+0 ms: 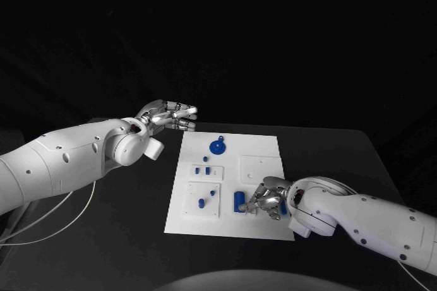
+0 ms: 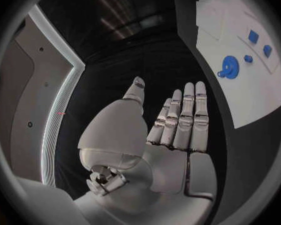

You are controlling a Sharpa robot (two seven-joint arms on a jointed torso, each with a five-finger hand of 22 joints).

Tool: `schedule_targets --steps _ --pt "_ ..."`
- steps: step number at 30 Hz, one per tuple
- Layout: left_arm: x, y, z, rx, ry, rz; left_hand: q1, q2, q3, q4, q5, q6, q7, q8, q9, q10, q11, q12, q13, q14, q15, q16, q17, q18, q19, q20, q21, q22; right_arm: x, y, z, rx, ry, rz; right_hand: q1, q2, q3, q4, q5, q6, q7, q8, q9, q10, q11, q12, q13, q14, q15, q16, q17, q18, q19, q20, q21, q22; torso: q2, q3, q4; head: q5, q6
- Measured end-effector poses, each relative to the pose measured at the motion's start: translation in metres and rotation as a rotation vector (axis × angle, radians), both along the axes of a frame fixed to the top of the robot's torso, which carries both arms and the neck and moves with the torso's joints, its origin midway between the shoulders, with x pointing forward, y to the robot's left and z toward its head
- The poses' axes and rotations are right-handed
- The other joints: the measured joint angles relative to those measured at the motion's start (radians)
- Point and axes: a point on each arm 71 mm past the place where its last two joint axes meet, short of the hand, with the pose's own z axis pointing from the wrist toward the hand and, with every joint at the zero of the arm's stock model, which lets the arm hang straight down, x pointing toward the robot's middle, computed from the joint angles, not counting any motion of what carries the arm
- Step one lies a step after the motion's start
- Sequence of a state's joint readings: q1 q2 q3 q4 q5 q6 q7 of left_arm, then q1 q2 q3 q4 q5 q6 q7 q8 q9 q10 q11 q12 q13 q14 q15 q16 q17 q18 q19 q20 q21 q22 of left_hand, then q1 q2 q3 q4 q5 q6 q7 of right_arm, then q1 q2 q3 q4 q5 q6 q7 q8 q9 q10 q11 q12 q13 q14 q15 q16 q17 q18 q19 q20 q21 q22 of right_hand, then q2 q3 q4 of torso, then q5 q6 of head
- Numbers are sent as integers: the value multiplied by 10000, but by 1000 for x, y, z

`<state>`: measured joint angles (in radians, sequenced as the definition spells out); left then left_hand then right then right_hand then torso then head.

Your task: Assemble the parts on the task board

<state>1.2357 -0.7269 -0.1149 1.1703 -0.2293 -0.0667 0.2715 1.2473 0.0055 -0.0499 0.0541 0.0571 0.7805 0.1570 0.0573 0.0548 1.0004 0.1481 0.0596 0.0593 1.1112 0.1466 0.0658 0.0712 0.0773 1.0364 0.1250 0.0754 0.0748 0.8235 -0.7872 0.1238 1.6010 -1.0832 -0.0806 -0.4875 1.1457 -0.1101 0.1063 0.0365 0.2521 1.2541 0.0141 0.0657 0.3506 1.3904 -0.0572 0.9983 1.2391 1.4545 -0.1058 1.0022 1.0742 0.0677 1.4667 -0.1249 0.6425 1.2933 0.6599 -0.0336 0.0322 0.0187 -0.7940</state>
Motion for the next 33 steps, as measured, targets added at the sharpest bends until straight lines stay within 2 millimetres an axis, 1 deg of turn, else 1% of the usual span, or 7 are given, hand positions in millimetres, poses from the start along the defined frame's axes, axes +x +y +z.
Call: schedule_targets --steps 2,6,8,21,23,27,33 --pt "0 0 0 3 2 4 0 0 0 0 0 0 0 0 0 0 0 0 0 0 0 0 0 0 0 0 0 0 -1 0 -1 -10 42 46 118 42 30 -260 273 0 0 0 -75 0 0 0 -1 0 0 0 0 0 -21 -19 0 0 0 1 -1 0 -2" --pt "0 0 0 10 7 9 0 0 0 0 0 0 0 0 0 0 0 0 0 0 0 0 0 -1 0 0 0 0 -2 1 -3 -80 141 150 219 -18 159 -550 1450 36 -36 0 -179 2 -2 0 14 -1 1 0 5 0 -15 -59 0 0 -1 -4 -1 5 -3" --pt "0 0 0 12 9 8 0 0 0 0 0 0 0 0 0 0 0 0 0 0 0 0 0 0 0 0 0 0 -3 1 -4 -129 182 179 219 -18 226 -728 1738 64 -63 0 -282 37 -36 0 22 -1 2 0 14 1 0 -75 0 0 -2 -4 2 5 -5" --pt "0 1 -1 18 32 -12 0 0 0 0 0 0 0 0 1 0 0 0 0 0 0 0 0 0 0 0 0 0 -1 3 -8 -590 142 62 -12 213 307 -863 2060 230 -158 0 -198 128 -128 281 258 35 -32 37 41 3 1 -74 81 21 -2 0 10 -8 -39" --pt "0 1 -1 19 35 -15 0 0 0 0 0 0 0 0 1 0 0 0 0 0 0 0 0 0 0 0 0 0 -1 3 -8 -643 128 18 -198 359 306 -790 1957 232 -161 0 -160 144 -144 322 282 35 -32 37 41 2 0 -74 122 23 -2 0 10 -7 -46" --pt "0 1 -1 25 51 -21 0 -1 -27 27 0 0 0 0 1 0 0 0 0 -35 -36 0 0 -1 0 0 0 0 0 2 -9 -758 102 -119 -618 686 238 -619 1352 235 -164 0 -40 217 -144 349 323 35 -32 83 41 2 0 -73 195 39 -3 -3 10 -27 -76" --pt "0 1 -2 41 81 -29 -41 40 -27 27 0 0 0 0 1 0 0 0 0 -35 -35 0 0 0 0 0 0 0 0 1 -10 -849 106 -229 -815 882 197 -586 1265 257 -185 7 77 233 -161 349 367 35 -31 83 41 3 0 -73 234 38 -3 -2 4 -27 -90"
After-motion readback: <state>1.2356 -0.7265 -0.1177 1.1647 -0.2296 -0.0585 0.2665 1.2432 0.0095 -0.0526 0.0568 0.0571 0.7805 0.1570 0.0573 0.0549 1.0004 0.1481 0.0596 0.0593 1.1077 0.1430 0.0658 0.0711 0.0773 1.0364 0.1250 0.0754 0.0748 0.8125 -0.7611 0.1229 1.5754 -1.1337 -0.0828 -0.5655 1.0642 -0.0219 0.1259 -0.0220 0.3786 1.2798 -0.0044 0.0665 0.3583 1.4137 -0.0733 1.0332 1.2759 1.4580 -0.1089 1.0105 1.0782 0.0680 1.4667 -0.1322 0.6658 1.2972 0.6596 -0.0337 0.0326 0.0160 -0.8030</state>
